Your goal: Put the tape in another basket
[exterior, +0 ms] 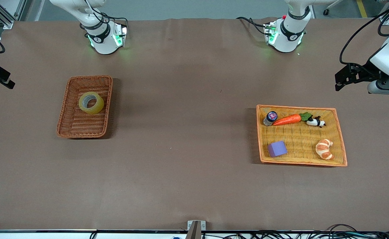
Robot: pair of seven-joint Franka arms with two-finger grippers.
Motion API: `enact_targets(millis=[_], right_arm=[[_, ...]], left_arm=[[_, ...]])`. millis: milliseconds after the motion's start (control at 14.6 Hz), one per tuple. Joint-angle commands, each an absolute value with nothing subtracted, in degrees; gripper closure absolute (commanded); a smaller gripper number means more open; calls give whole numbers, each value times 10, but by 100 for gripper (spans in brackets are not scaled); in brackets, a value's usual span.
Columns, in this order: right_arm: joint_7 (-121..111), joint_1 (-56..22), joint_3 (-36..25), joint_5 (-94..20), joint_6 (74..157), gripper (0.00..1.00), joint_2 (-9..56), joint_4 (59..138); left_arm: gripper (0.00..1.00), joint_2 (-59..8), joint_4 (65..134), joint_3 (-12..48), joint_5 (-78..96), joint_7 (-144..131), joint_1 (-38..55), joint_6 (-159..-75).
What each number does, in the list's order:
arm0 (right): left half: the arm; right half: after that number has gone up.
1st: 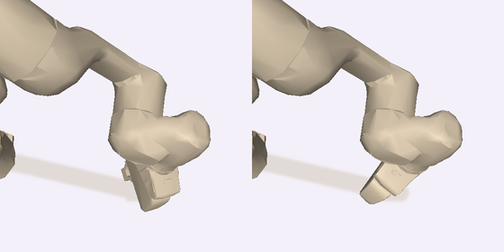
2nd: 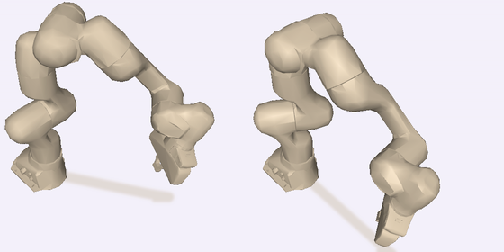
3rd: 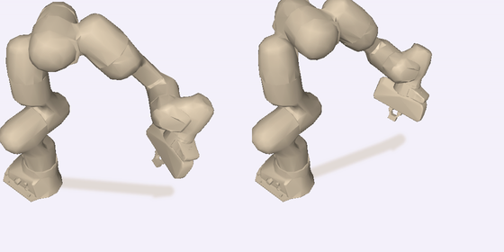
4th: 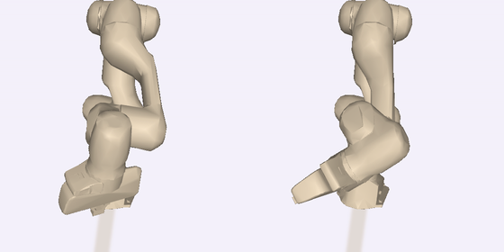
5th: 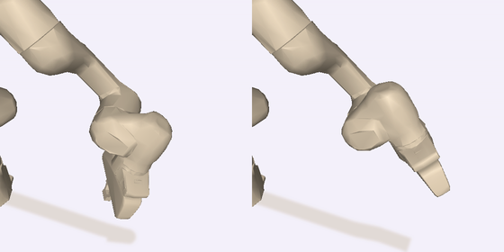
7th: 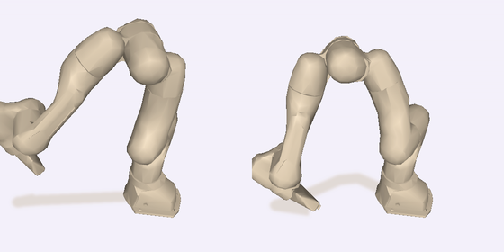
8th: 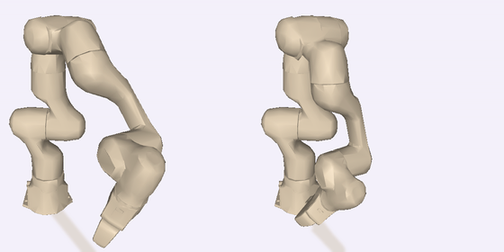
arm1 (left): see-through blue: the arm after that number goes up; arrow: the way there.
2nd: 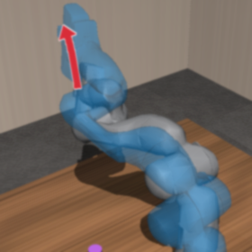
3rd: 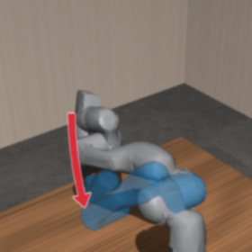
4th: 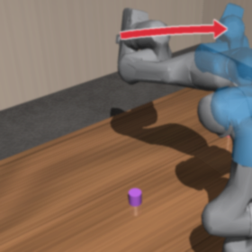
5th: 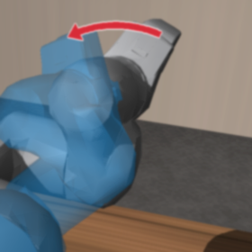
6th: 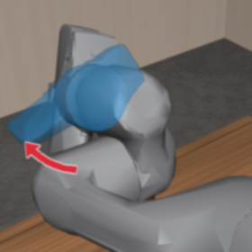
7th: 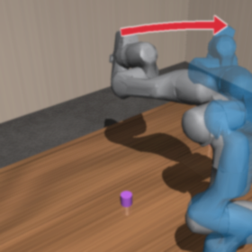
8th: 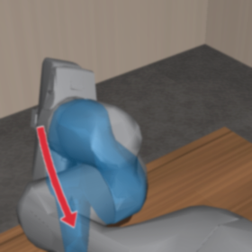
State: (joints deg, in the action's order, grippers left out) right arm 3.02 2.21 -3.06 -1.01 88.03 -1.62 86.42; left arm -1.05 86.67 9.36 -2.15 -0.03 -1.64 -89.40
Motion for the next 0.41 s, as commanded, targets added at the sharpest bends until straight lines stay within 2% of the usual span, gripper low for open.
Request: enact_targets(millis=[0,342], right_arm=[[49,34,-23,-25,853,0,-6,849],[40,31,-22,-11,854,0,-6,851]], left_arm=[[0,-10,862,98,-33,7,-20,-894],[0,-9,862,98,-26,9,-23,-893]])
